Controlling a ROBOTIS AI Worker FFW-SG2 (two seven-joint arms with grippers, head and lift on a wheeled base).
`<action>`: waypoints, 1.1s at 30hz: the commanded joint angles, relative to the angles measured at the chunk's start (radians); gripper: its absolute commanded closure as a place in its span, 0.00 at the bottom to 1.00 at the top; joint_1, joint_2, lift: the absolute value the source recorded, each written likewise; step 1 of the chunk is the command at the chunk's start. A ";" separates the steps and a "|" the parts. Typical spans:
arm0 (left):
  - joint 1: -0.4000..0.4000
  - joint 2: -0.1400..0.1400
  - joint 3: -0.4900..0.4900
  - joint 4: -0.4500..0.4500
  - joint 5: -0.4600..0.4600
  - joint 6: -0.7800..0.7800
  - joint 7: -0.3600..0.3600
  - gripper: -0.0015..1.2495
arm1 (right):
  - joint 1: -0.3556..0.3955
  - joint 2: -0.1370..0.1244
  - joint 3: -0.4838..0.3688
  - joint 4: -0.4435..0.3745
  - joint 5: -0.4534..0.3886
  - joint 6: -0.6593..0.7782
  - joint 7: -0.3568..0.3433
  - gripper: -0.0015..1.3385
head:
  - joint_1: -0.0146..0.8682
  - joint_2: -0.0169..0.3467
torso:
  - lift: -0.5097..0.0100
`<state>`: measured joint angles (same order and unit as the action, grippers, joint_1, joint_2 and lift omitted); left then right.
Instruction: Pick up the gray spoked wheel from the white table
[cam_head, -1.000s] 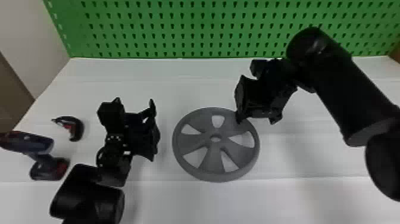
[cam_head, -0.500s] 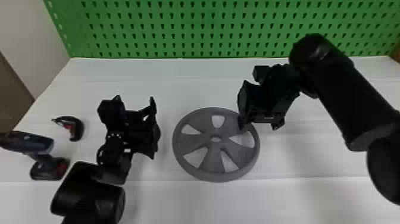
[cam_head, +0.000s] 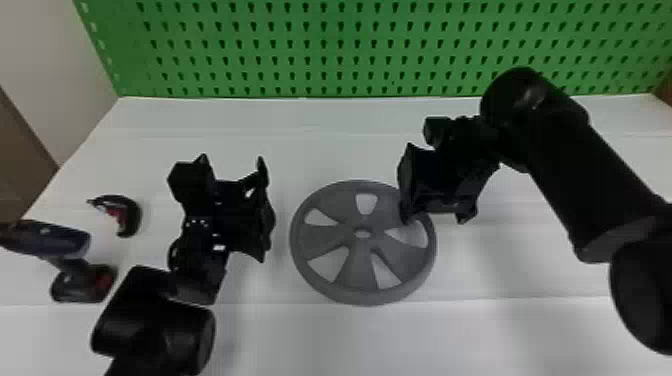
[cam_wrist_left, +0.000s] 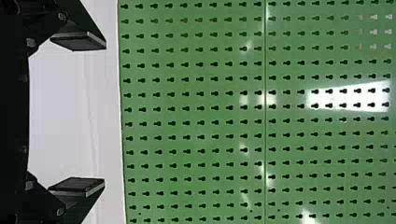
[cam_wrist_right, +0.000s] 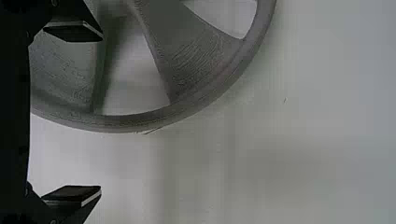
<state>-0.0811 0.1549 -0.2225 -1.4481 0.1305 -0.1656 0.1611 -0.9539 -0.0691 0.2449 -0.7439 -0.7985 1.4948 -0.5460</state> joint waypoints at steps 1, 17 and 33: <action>0.001 0.000 -0.009 0.000 0.006 -0.002 0.000 0.19 | 0.009 0.003 0.008 -0.002 0.005 -0.010 0.000 0.11 | 0.89 0.17 | 0.79; 0.032 0.005 0.032 0.002 -0.005 -0.048 -0.002 0.19 | 0.040 0.014 0.045 -0.008 0.004 -0.048 0.015 0.11 | 0.89 0.17 | 0.79; 0.032 0.006 0.035 0.003 -0.011 -0.055 -0.002 0.19 | 0.044 0.005 0.082 -0.002 0.004 -0.064 0.034 0.11 | 0.89 0.17 | 0.79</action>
<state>-0.0478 0.1611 -0.1871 -1.4450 0.1213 -0.2206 0.1595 -0.9041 -0.0604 0.3248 -0.7484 -0.7933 1.4304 -0.5139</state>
